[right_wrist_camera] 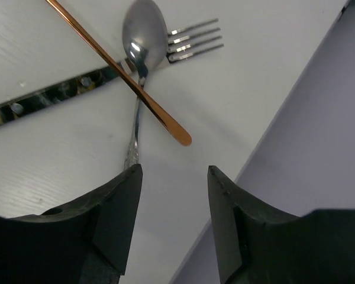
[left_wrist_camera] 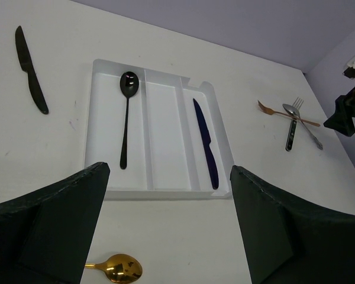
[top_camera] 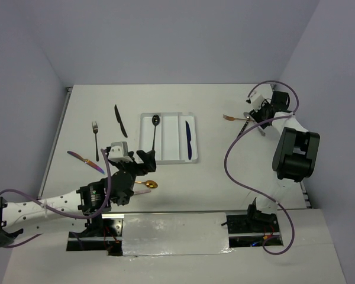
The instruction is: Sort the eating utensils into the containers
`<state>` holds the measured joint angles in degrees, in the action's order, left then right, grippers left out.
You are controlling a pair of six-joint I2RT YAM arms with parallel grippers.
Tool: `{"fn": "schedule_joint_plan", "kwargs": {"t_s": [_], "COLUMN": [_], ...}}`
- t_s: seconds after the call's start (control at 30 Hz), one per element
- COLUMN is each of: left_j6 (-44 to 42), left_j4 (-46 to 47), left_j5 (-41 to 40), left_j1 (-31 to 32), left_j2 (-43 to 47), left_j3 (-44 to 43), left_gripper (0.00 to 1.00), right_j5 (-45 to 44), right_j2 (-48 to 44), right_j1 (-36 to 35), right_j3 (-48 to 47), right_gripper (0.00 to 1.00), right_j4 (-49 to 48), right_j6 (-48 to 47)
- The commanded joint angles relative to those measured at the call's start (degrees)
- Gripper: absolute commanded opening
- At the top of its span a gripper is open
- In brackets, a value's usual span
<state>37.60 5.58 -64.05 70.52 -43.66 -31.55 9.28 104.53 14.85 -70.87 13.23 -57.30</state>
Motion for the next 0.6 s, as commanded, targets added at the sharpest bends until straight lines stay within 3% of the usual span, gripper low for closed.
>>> {"fn": "schedule_joint_plan", "kwargs": {"t_s": [0.0,0.57], "left_j6": [-1.0,-1.4], "left_j4": [2.3,2.7], "left_j5": [-3.3,-4.0], "left_j1": [-0.2,-0.2], "left_j2": [0.7,-0.9], "left_j3": [-0.1,-0.4], "left_gripper": [0.96,0.97], "right_j5": [7.0,2.9], "right_j2": [-1.0,5.0], "right_j1": [-0.3,-1.6], "right_j3": [-2.1,-4.9], "right_gripper": [0.57,0.57], "right_j4": [1.1,1.1], "right_j6": [-1.1,-6.5]}}
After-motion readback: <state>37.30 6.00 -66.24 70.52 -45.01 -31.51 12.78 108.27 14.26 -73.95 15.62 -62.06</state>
